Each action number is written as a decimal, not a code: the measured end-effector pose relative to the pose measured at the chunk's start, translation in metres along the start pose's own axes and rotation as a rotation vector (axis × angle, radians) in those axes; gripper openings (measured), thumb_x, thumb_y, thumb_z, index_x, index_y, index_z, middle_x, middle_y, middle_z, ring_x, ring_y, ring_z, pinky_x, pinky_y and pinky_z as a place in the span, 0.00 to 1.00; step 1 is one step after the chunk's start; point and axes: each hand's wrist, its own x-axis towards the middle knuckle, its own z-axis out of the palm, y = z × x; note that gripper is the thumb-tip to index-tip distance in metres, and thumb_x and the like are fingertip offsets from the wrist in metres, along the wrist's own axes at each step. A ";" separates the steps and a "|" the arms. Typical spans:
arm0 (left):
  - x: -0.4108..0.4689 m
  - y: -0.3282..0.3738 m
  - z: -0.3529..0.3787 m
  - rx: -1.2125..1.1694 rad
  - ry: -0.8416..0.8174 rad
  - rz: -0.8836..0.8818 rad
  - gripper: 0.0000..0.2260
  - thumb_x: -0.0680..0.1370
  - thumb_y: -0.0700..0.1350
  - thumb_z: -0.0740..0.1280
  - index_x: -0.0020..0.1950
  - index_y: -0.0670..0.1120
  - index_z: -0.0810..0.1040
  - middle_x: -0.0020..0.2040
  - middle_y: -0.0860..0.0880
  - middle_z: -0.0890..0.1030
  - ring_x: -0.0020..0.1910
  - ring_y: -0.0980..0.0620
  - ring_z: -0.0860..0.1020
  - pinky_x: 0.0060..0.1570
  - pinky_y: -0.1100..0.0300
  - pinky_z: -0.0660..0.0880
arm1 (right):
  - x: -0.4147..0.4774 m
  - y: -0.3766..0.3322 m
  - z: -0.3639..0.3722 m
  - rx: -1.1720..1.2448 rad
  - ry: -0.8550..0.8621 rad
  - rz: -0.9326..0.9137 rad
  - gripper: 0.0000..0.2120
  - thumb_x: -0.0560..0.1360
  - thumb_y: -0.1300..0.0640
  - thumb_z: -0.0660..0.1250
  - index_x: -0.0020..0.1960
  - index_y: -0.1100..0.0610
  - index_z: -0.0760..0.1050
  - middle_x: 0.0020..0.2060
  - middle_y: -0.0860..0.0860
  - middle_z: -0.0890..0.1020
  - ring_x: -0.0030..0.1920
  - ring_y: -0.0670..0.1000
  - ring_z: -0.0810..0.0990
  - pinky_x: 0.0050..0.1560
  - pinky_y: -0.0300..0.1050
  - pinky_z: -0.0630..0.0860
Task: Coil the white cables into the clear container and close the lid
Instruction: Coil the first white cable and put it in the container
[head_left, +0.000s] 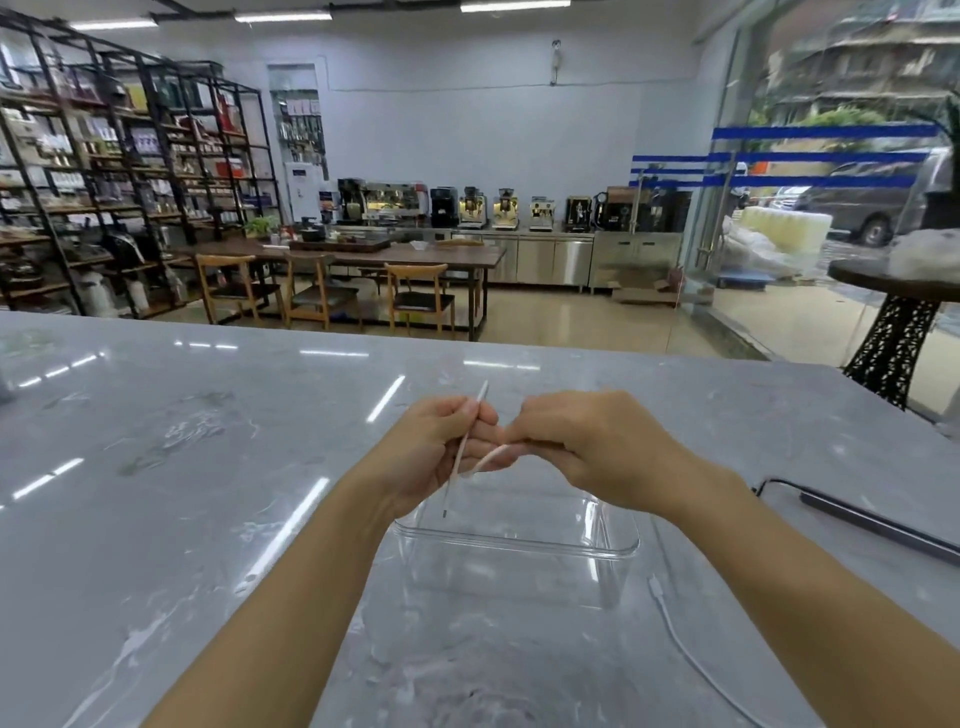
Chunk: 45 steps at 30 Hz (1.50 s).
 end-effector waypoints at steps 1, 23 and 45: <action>-0.001 0.000 0.001 0.048 -0.036 0.004 0.14 0.82 0.39 0.52 0.45 0.38 0.75 0.32 0.46 0.83 0.32 0.50 0.82 0.48 0.57 0.80 | 0.002 0.003 0.003 0.007 0.029 0.018 0.14 0.73 0.51 0.57 0.43 0.54 0.80 0.32 0.47 0.80 0.31 0.50 0.78 0.25 0.35 0.63; 0.022 -0.003 -0.021 -0.173 -0.352 -0.079 0.15 0.77 0.48 0.57 0.33 0.47 0.76 0.19 0.55 0.66 0.19 0.60 0.60 0.20 0.68 0.59 | 0.018 0.036 0.003 0.952 -0.125 0.512 0.09 0.76 0.59 0.63 0.44 0.63 0.80 0.32 0.54 0.81 0.22 0.47 0.68 0.23 0.36 0.63; 0.073 0.011 -0.075 -0.760 -0.590 0.178 0.19 0.83 0.48 0.47 0.43 0.40 0.73 0.26 0.50 0.66 0.27 0.52 0.62 0.36 0.60 0.63 | 0.035 0.113 0.054 -0.033 0.446 0.559 0.09 0.74 0.59 0.66 0.36 0.57 0.71 0.27 0.54 0.76 0.25 0.56 0.73 0.24 0.43 0.64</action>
